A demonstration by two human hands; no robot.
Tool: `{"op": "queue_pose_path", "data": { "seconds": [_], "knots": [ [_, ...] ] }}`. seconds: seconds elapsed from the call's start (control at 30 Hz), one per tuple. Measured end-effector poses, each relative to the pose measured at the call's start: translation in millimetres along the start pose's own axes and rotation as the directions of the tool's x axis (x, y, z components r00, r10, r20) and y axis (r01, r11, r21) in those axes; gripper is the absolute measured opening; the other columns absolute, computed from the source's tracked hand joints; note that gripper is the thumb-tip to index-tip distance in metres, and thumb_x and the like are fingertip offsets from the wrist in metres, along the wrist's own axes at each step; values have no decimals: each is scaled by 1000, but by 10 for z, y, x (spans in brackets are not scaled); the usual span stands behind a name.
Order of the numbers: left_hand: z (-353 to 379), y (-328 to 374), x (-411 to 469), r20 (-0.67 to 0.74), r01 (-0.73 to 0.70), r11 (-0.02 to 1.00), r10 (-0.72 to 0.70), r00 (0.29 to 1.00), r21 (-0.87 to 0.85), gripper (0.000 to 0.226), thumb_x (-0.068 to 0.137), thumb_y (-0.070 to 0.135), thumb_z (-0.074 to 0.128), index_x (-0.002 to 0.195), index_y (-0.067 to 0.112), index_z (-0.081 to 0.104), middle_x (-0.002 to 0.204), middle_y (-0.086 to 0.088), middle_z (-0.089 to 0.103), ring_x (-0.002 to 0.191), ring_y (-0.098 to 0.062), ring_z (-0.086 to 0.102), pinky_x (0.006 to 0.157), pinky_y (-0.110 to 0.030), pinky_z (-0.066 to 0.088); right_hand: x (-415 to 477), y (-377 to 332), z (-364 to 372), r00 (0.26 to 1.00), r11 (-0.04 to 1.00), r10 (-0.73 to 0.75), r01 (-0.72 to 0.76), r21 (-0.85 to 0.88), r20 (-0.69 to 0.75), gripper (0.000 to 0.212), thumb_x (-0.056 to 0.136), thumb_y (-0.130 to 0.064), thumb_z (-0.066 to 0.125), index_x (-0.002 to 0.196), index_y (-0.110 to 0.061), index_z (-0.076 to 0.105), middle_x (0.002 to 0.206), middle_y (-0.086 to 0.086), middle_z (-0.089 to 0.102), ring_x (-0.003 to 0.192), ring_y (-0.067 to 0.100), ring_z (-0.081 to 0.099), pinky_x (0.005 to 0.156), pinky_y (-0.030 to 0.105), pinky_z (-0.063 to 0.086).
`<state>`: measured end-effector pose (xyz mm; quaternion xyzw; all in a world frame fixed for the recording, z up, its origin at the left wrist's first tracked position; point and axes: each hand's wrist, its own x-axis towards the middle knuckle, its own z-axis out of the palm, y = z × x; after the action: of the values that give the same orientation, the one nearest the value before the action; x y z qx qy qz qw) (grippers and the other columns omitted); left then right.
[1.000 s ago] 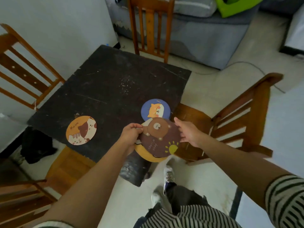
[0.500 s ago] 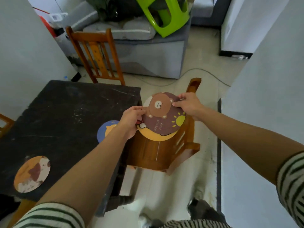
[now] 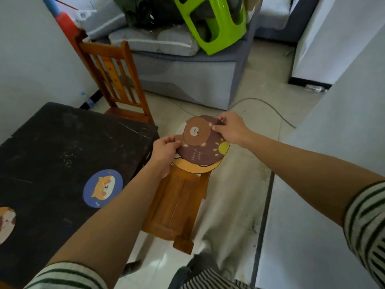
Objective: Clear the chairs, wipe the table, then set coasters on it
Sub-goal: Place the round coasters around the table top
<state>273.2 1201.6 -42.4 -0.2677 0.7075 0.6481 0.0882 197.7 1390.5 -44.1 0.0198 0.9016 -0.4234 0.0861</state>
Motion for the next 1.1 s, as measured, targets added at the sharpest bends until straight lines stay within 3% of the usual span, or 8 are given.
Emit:
{"op": "queue_pose_path", "data": {
  "seconds": [0.1, 0.33, 0.47, 0.67, 0.8, 0.93, 1.0, 1.1],
  "knots": [
    [-37, 50, 301, -68, 24, 1000, -25, 997, -11, 24, 102, 16, 47, 117, 14, 65, 109, -2, 67, 101, -17, 64, 86, -33, 56, 335, -62, 91, 995, 992, -80, 86, -97, 61, 16, 88, -19, 68, 100, -9, 65, 101, 10, 68, 92, 27, 63, 81, 36, 51],
    [35, 179, 1019, -203, 83, 985, -113, 973, -150, 25, 101, 13, 49, 121, 11, 62, 103, 2, 62, 90, -12, 58, 74, -26, 48, 1244, -223, 244, 967, 962, -113, 164, -218, 229, 13, 90, -24, 66, 99, -14, 64, 102, 9, 67, 95, 27, 63, 86, 41, 52],
    [28, 250, 1255, -230, 112, 980, -149, 962, -167, 24, 99, 14, 52, 120, 10, 64, 93, 6, 61, 84, -7, 58, 63, -21, 46, 1655, -258, 339, 947, 973, -74, 138, -186, 311, 16, 87, -18, 69, 101, -11, 64, 105, 13, 67, 97, 29, 63, 87, 42, 51],
    [-18, 308, 1667, -333, 128, 965, -201, 921, -228, 19, 98, 15, 55, 112, 11, 68, 93, 2, 62, 87, -11, 58, 68, -24, 48, 2184, -241, 611, 910, 985, -33, 99, -139, 414, 12, 87, -16, 69, 84, -19, 59, 100, 12, 65, 89, 28, 63, 68, 33, 52],
    [107, 351, 2046, -441, 168, 937, -295, 847, -306, 16, 97, 17, 56, 105, 11, 70, 94, 1, 62, 89, -13, 57, 83, -31, 49, 2753, -217, 787, 851, 978, -32, 135, -158, 524, 10, 88, -17, 69, 85, -18, 59, 100, 13, 66, 90, 31, 66, 67, 37, 56],
    [352, 478, 2487, -548, 155, 915, -352, 759, -373, 15, 97, 18, 56, 93, 16, 70, 94, -2, 68, 91, -18, 63, 83, -34, 55, 3418, -204, 789, 780, 961, -108, 240, -135, 616, 20, 89, -14, 66, 76, -24, 55, 98, 13, 66, 93, 34, 66, 75, 42, 57],
    [504, 548, 2681, -609, 172, 903, -396, 687, -393, 15, 96, 18, 57, 98, 14, 71, 97, -6, 70, 92, -21, 66, 85, -39, 58, 3750, -203, 739, 752, 955, -102, 256, -146, 651, 22, 90, -14, 65, 74, -26, 55, 98, 12, 66, 91, 34, 66, 74, 46, 58],
    [667, 629, 2897, -673, 222, 894, -441, 594, -389, 14, 95, 19, 60, 102, 13, 71, 96, -7, 71, 90, -24, 67, 84, -43, 59, 4189, -209, 683, 703, 942, -111, 299, -150, 702, 5, 88, -16, 64, 91, -15, 60, 100, 14, 67, 88, 34, 67, 69, 50, 59]
  ]
}}
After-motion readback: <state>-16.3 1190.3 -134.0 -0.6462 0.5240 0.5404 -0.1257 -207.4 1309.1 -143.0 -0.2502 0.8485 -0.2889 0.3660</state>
